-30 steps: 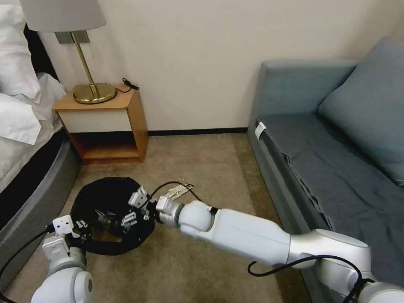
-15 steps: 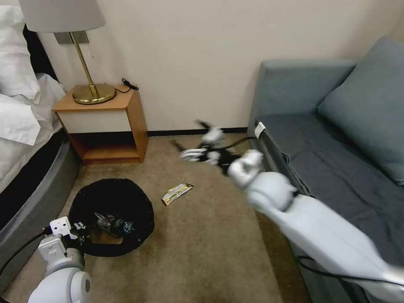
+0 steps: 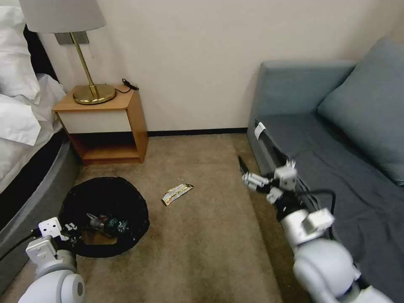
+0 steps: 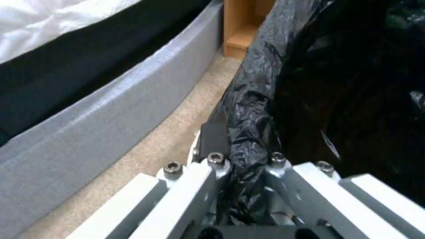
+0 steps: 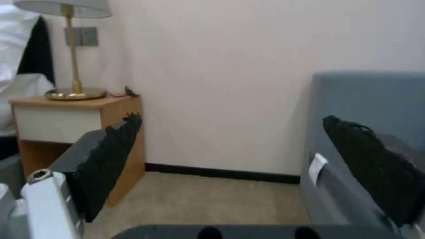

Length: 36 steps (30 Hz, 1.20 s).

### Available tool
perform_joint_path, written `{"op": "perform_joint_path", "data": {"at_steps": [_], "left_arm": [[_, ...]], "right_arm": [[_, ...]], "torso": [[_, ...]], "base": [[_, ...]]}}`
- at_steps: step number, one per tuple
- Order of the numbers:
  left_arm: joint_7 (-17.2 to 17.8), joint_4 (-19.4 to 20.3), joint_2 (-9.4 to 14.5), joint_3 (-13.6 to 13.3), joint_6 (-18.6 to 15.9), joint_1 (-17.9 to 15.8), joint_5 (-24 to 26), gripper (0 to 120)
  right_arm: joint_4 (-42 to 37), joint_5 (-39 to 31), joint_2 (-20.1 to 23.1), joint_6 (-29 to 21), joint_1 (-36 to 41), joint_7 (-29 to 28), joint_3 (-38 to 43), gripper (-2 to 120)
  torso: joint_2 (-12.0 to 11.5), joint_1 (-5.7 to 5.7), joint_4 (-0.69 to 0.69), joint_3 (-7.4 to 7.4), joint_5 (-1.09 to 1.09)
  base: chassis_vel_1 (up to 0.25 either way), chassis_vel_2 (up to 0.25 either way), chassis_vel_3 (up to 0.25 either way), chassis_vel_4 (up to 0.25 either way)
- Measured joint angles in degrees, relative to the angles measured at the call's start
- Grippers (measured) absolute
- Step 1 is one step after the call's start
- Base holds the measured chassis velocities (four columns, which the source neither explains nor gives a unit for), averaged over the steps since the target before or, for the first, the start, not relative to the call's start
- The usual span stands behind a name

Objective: Pick up the trash bin, then pick up the garbage on the floor and place it into the trash bin.

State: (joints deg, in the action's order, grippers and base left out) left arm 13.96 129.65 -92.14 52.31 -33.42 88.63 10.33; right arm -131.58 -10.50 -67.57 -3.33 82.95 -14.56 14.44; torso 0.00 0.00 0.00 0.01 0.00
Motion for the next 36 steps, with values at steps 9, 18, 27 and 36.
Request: {"op": "perform_joint_path", "data": {"at_steps": [9, 18, 27, 36], "left_arm": [[0.0, 0.7, 0.0, 0.3, 0.3, 0.4, 0.0, 2], [0.0, 0.2, 0.0, 0.5, 0.6, 0.0, 0.1, 2], [0.0, -1.1, 0.0, 0.5, 0.9, -0.6, 0.2, 2], [-0.1, -1.7, 0.0, 0.5, 1.5, -0.7, 0.2, 2]], "right_arm": [[2.0, 2.3, -3.4, 3.3, 1.3, 1.3, -0.9, 100], [3.6, 2.1, -3.0, 3.5, -0.3, 2.3, -1.4, 100], [4.9, 2.0, -2.8, 3.5, -0.7, 3.1, -2.0, 100], [5.4, 2.2, -2.4, 4.1, -1.4, 4.1, -2.6, 100]], "torso": [[0.0, 0.0, 0.0, 0.0, 0.0], [0.0, 0.0, 0.0, 0.0, 0.0], [0.0, 0.0, -0.01, -0.01, 0.01], [0.0, 0.01, 0.0, -0.01, 0.0]], "base": [[0.0, 0.0, 0.0, 0.0], [-0.057, 0.06, 0.062, -0.069], [-0.225, 0.216, 0.234, -0.218], [-0.285, 0.287, 0.286, -0.284]]}}
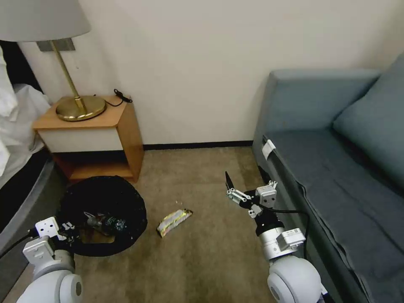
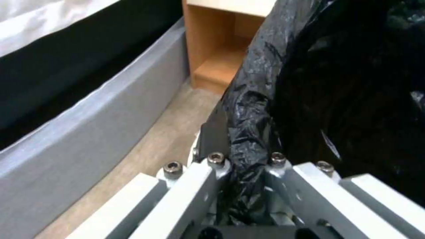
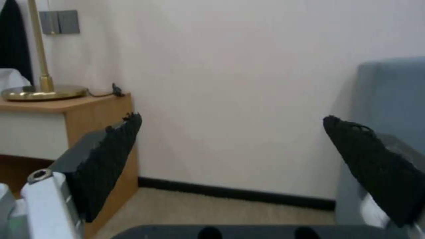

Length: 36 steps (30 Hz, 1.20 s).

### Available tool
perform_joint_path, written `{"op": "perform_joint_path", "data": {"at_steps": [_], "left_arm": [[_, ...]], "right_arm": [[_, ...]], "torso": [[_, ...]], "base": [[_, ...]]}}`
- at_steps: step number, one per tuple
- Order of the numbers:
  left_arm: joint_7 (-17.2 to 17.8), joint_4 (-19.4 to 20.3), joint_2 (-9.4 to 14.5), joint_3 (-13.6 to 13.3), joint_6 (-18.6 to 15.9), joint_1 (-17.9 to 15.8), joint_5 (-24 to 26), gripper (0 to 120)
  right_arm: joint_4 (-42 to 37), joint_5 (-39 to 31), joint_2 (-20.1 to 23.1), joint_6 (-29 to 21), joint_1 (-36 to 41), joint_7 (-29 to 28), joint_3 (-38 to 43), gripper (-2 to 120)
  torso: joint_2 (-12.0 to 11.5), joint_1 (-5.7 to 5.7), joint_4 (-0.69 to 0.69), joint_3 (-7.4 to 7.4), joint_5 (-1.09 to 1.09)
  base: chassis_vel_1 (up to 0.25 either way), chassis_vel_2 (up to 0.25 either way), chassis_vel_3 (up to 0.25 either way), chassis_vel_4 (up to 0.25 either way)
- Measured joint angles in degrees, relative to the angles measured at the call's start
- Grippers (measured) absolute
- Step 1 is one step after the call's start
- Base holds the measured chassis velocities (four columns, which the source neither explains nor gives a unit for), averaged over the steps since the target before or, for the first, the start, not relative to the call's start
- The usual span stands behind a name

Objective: Pick up the trash bin, then pick up the garbage on the floor and place it into the trash bin.

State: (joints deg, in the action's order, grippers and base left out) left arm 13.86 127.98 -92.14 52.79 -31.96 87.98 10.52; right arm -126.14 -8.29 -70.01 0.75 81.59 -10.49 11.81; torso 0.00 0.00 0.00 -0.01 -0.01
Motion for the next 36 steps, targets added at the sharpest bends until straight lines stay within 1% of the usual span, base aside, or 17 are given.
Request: {"op": "perform_joint_path", "data": {"at_steps": [6, 9, 11, 13, 14, 16, 18, 19, 20, 23, 24, 26, 29, 30, 34, 35, 36], "left_arm": [[0.0, -0.1, 0.0, 0.0, 0.5, 0.2, 0.0, 2], [-0.1, -0.1, 0.0, 0.1, 0.7, 0.4, 0.0, 2], [0.0, 0.2, 0.0, 0.2, 0.7, 0.6, 0.0, 2], [-0.1, 0.5, 0.0, 0.2, 0.8, 0.8, 0.0, 2], [-0.1, 0.5, 0.0, 0.2, 0.8, 0.8, 0.0, 2], [-0.2, 0.8, 0.0, 0.2, 0.8, 0.9, 0.0, 2], [-0.2, 1.0, 0.0, 0.2, 1.0, 1.1, 0.0, 2], [-0.2, 1.0, 0.0, 0.2, 1.0, 1.1, 0.0, 2], [-0.2, 1.0, 0.0, 0.2, 1.1, 1.1, 0.0, 2], [-0.2, 0.9, 0.0, 0.5, 1.6, 1.3, 0.0, 2], [-0.2, 0.9, 0.0, 0.5, 1.6, 1.3, 0.0, 2], [-0.2, 0.5, 0.0, 0.6, 1.8, 1.3, -0.1, 2], [-0.3, 0.0, 0.0, 0.6, 2.0, 1.0, -0.3, 2], [-0.3, 0.0, 0.0, 0.6, 2.0, 1.0, -0.3, 2], [-0.3, -0.7, 0.0, 0.4, 2.1, 0.6, -0.9, 2], [-0.3, -0.7, 0.0, 0.4, 2.1, 0.6, -0.9, 2], [-0.3, -0.9, 0.0, 0.3, 2.2, 0.5, -1.1, 2]], "right_arm": [[1.5, -0.2, 1.6, 1.4, -1.6, 1.8, -1.1, 100], [4.1, -0.7, 4.2, 2.1, -4.9, 3.5, -2.9, 100], [8.6, -1.1, 9.0, 2.1, -11.5, 5.4, -6.9, 100], [14.9, -2.2, 12.9, 1.4, -20.5, 6.5, -13.5, 100], [14.9, -2.2, 12.9, 1.4, -20.5, 6.5, -13.5, 100], [18.8, -3.6, 14.8, 0.4, -26.8, 8.0, -18.0, 100], [25.1, -6.0, 16.0, 0.2, -38.2, 12.1, -26.0, 100], [25.1, -6.0, 16.0, 0.2, -38.2, 12.1, -26.0, 100], [27.7, -6.3, 16.0, 1.1, -42.0, 14.0, -28.9, 100], [37.5, -7.1, 15.3, 4.0, -53.4, 20.9, -40.3, 100], [37.5, -7.1, 15.3, 4.0, -53.4, 20.9, -40.3, 100], [43.8, -6.4, 13.9, 6.1, -59.5, 24.1, -47.3, 100], [55.6, -5.2, 9.1, 11.6, -67.7, 31.1, -56.0, 100], [55.6, -5.2, 9.1, 11.6, -67.7, 31.1, -56.0, 100], [69.7, -5.4, 0.2, 17.0, -71.9, 41.7, -63.1, 100], [69.7, -5.4, 0.2, 17.0, -71.9, 41.7, -63.1, 100], [71.8, -5.6, -1.2, 18.0, -72.1, 44.2, -63.7, 100]], "torso": [[0.0, 0.01, -0.02, -0.01, 0.0], [0.0, 0.0, -0.02, 0.0, 0.02], [0.0, 0.0, -0.01, 0.01, 0.01], [0.0, 0.0, 0.0, 0.0, 0.01], [0.0, 0.0, 0.0, 0.0, 0.01], [0.0, 0.0, 0.01, 0.0, 0.02], [0.0, 0.0, 0.02, 0.0, 0.01], [0.0, 0.0, 0.02, 0.0, 0.01], [0.0, 0.0, 0.02, 0.0, 0.0], [0.0, 0.0, 0.01, 0.0, 0.0], [0.0, 0.0, 0.01, 0.0, 0.0], [0.0, 0.0, -0.01, 0.0, 0.02], [0.0, 0.0, 0.01, 0.0, -0.02], [0.0, 0.0, 0.01, 0.0, -0.02], [0.0, 0.0, 0.02, 0.0, 0.0], [0.0, 0.0, 0.02, 0.0, 0.0], [0.0, 0.01, 0.02, 0.0, 0.0]], "base": [[-0.159, 0.16, 0.166, -0.146], [0.0, 0.0, 0.0, 0.0], [0.003, -0.025, -0.012, 0.018], [0.0, 0.0, 0.0, 0.0], [0.0, 0.0, 0.0, 0.0], [0.0, 0.0, 0.0, 0.0], [0.0, 0.0, 0.0, 0.0], [0.0, 0.0, 0.0, 0.0], [0.0, 0.0, 0.0, 0.0], [0.0, 0.0, 0.0, 0.0], [0.0, 0.0, 0.0, 0.0], [0.0, 0.0, 0.0, 0.0], [0.0, 0.0, 0.0, 0.0], [0.0, 0.0, 0.0, 0.0], [0.0, 0.0, 0.0, 0.0], [0.0, 0.0, 0.0, 0.0], [0.0, 0.0, 0.0, 0.0]]}}
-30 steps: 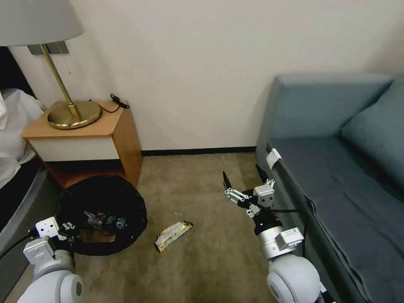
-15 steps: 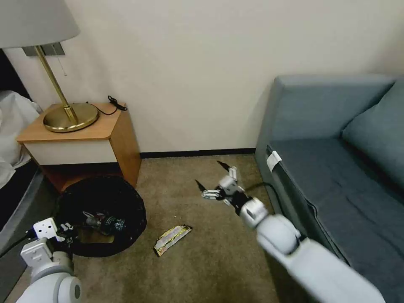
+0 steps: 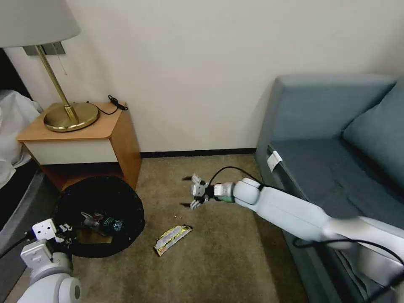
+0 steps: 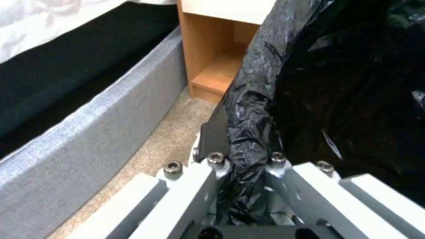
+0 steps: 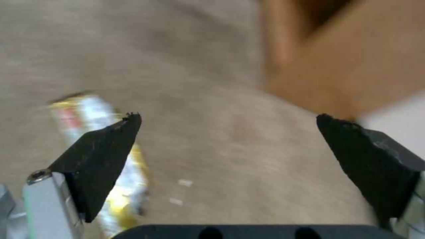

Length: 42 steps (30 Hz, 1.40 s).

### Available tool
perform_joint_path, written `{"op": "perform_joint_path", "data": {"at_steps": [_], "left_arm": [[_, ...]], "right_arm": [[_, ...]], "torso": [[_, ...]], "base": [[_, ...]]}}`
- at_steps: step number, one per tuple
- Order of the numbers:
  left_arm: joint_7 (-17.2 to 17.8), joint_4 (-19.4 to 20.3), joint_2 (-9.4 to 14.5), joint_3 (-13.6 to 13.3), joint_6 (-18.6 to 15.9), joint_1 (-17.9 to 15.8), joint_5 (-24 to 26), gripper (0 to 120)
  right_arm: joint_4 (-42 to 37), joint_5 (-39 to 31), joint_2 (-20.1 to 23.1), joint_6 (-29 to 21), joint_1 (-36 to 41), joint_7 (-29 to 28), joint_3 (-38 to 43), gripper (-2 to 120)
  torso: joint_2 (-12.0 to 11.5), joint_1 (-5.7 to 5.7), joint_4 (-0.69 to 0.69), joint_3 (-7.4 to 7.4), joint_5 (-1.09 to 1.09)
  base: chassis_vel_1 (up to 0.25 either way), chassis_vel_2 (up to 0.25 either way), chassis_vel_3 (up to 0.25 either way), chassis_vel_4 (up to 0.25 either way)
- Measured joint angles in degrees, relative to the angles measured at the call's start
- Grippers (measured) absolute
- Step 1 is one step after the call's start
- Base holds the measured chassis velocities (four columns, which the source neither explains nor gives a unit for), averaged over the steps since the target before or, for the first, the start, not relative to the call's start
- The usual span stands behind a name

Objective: Pick up the trash bin, then pick up the garbage on the floor and place it into the trash bin.

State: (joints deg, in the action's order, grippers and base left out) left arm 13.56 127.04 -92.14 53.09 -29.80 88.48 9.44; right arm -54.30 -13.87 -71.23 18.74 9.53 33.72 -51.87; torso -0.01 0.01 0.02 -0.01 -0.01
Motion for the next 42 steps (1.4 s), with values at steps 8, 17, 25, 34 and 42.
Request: {"op": "perform_joint_path", "data": {"at_steps": [8, 17, 25, 34, 42], "left_arm": [[0.0, -1.3, 0.0, -0.1, 0.5, -0.4, -0.5, 2], [0.1, -1.3, 0.0, 0.0, 0.7, -0.3, -0.5, 2], [0.1, -1.7, 0.0, 0.0, 1.5, 0.1, -0.4, 2], [0.1, -1.1, 0.0, 0.3, 1.9, 0.7, -0.2, 2], [0.2, -0.7, 0.0, 0.2, 1.9, 0.8, -0.2, 2]], "right_arm": [[12.1, 0.4, -6.1, 2.7, -0.2, 10.9, -6.0, 100], [22.3, 2.4, -11.7, 4.5, 1.3, 11.3, -6.4, 99], [24.9, 3.1, -14.6, 4.5, 2.7, 9.5, -6.1, 96], [27.9, 4.7, -18.1, 4.4, 4.0, 7.4, -5.4, 88], [29.8, 7.2, -20.2, 3.9, 4.6, 5.1, -4.7, 88]], "torso": [[0.0, 0.0, -0.03, 0.0, 0.0], [0.0, 0.0, -0.02, 0.01, 0.01], [0.0, 0.0, -0.02, 0.01, 0.01], [0.0, -0.01, -0.02, 0.01, 0.0], [0.0, 0.0, -0.02, 0.01, 0.01]], "base": [[0.0, 0.0, 0.0, 0.0], [0.0, 0.0, 0.0, 0.0], [0.0, 0.0, 0.0, 0.0], [0.0, 0.0, 0.0, 0.0], [0.0, 0.0, 0.0, 0.0]]}}
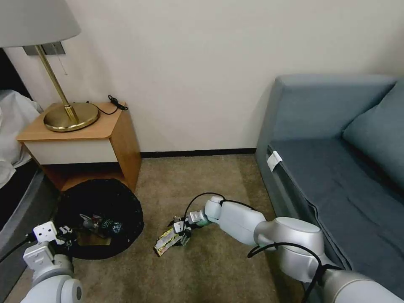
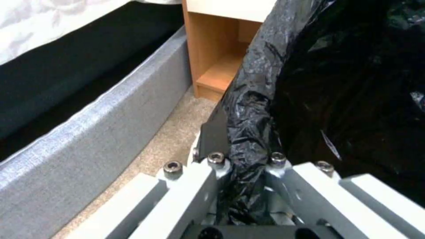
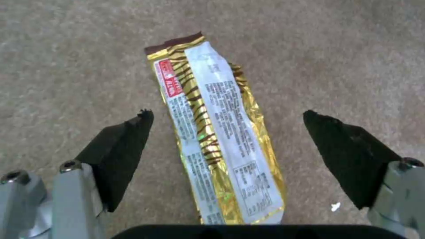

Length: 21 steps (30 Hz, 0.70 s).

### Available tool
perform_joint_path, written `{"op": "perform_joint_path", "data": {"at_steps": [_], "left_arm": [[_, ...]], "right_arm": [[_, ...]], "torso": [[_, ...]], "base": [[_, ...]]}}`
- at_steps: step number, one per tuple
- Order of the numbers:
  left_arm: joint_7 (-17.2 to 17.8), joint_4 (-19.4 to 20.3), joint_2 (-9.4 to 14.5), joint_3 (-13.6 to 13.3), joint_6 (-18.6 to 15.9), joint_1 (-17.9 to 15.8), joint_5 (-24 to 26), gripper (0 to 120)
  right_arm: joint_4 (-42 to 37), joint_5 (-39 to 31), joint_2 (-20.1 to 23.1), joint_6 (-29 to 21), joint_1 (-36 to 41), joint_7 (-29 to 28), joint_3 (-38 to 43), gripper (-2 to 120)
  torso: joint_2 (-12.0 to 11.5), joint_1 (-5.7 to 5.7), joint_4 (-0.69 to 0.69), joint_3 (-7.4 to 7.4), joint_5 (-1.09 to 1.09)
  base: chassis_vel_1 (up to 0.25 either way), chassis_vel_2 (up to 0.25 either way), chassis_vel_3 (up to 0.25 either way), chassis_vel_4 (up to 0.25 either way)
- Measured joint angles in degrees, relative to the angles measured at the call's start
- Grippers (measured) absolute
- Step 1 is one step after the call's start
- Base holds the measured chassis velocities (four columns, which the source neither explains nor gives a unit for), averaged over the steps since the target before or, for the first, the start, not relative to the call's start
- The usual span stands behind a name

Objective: Pick up the trash bin, then pick up the garbage on the floor and place it into the trash bin.

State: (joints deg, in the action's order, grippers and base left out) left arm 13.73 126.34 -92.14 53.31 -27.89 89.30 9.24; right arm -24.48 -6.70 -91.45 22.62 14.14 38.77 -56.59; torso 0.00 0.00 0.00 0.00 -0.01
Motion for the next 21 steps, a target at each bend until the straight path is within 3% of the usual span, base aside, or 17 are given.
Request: {"op": "perform_joint_path", "data": {"at_steps": [14, 21], "left_arm": [[0.0, 0.0, 0.0, -0.2, 0.9, 0.2, -0.1, 2], [0.0, -0.1, 0.0, -0.5, 1.0, 0.1, -0.2, 2]], "right_arm": [[3.3, 3.5, -0.8, -1.0, 1.3, -2.6, 1.9, 88], [4.9, 4.8, -0.8, -1.5, 1.9, -2.9, 3.3, 78]], "torso": [[0.0, 0.0, 0.0, 0.0, 0.01], [0.0, 0.0, 0.0, 0.0, 0.01]], "base": [[0.0, 0.0, 0.0, 0.0], [0.0, 0.0, 0.0, 0.0]]}}
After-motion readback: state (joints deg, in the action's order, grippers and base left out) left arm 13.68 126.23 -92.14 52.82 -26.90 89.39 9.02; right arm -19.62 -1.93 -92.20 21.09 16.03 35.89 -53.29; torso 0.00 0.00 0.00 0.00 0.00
